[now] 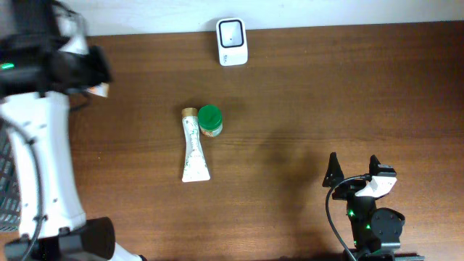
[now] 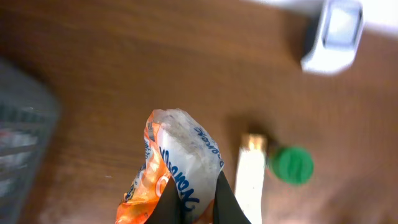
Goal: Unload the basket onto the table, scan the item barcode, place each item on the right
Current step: 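Place the orange Kleenex pack on the table left of the tube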
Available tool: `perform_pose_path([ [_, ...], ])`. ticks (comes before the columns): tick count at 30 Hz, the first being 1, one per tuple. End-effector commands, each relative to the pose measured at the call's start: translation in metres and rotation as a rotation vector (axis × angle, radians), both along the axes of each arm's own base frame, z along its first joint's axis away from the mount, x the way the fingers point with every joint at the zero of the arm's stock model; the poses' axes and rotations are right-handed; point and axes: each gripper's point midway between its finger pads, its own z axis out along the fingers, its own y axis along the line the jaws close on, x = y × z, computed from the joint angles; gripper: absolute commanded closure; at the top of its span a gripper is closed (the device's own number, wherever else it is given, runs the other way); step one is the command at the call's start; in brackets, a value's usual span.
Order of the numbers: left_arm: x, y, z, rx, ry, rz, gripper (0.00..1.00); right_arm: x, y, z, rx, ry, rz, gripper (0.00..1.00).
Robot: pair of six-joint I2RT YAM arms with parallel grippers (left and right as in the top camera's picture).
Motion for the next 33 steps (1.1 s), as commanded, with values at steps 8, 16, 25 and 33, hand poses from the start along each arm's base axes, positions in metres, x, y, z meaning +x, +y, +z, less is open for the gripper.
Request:
perform_pose_path([
  [8,-0.030,-0.069,-0.171,0.027,0.301,-0.243,1.00,0.000,-0.003,-0.002,0.004,0.004,-0.014,0.02],
  [16,-0.045,-0.076,-0.245,-0.050,0.324,-0.119,1.00,0.000,-0.003,-0.002,0.004,0.004,-0.014,0.02],
  [25,-0.047,-0.082,-0.264,-0.096,0.290,-0.114,0.43,0.000,-0.003,-0.002,0.004,0.004,-0.014,0.02],
  [33,0.004,-0.037,-0.112,-0.071,0.002,-0.057,0.35,0.000,-0.003,-0.003,0.004,0.004,-0.014,0.02],
])
